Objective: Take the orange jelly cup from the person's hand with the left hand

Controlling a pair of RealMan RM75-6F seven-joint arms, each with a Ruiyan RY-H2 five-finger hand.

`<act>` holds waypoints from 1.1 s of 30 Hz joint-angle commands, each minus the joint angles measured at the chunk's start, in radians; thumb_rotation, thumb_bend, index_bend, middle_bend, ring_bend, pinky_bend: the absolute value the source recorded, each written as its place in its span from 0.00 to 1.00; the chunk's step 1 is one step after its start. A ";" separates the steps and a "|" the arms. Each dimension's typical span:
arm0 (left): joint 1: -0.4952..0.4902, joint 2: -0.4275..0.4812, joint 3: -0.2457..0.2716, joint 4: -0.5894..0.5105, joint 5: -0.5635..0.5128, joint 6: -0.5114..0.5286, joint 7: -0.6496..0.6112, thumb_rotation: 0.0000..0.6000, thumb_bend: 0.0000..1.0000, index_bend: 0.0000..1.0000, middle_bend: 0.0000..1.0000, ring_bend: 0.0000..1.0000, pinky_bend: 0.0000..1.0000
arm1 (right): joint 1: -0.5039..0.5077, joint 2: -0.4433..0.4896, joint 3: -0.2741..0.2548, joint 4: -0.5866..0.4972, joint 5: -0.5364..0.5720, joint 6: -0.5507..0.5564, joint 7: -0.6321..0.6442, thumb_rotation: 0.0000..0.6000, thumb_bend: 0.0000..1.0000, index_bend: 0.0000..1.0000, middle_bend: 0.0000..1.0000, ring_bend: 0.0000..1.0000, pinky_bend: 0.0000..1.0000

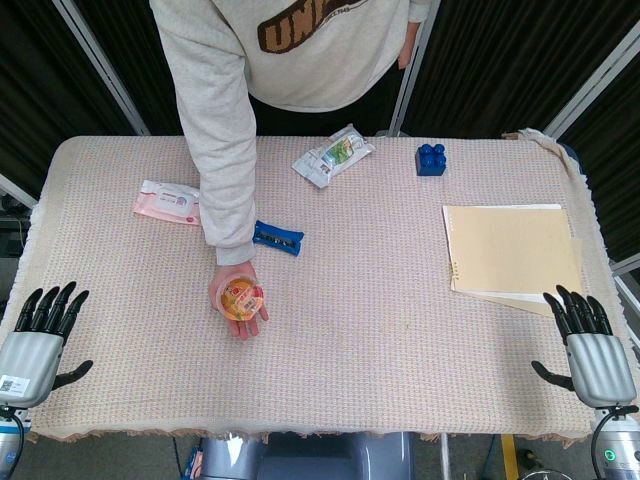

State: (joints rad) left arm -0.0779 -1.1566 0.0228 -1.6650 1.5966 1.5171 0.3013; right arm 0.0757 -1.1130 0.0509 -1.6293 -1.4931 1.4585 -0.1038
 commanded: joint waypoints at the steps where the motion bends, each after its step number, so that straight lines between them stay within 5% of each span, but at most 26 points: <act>1: 0.001 0.000 0.001 -0.001 0.001 -0.001 0.002 1.00 0.00 0.00 0.00 0.00 0.00 | 0.000 0.000 0.000 0.000 -0.001 0.001 0.000 1.00 0.07 0.08 0.00 0.00 0.00; 23: -0.027 0.027 0.007 -0.040 -0.005 -0.072 0.027 1.00 0.00 0.00 0.00 0.00 0.00 | 0.000 -0.001 0.000 -0.006 0.006 -0.004 -0.010 1.00 0.07 0.08 0.00 0.00 0.00; 33: -0.156 0.063 -0.079 -0.302 -0.129 -0.246 0.191 1.00 0.08 0.02 0.00 0.00 0.01 | 0.002 0.002 -0.003 -0.008 0.002 -0.010 -0.002 1.00 0.07 0.08 0.00 0.00 0.00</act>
State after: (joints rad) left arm -0.1854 -1.1058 -0.0187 -1.8950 1.5325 1.3339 0.4333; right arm 0.0780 -1.1113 0.0478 -1.6378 -1.4914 1.4493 -0.1056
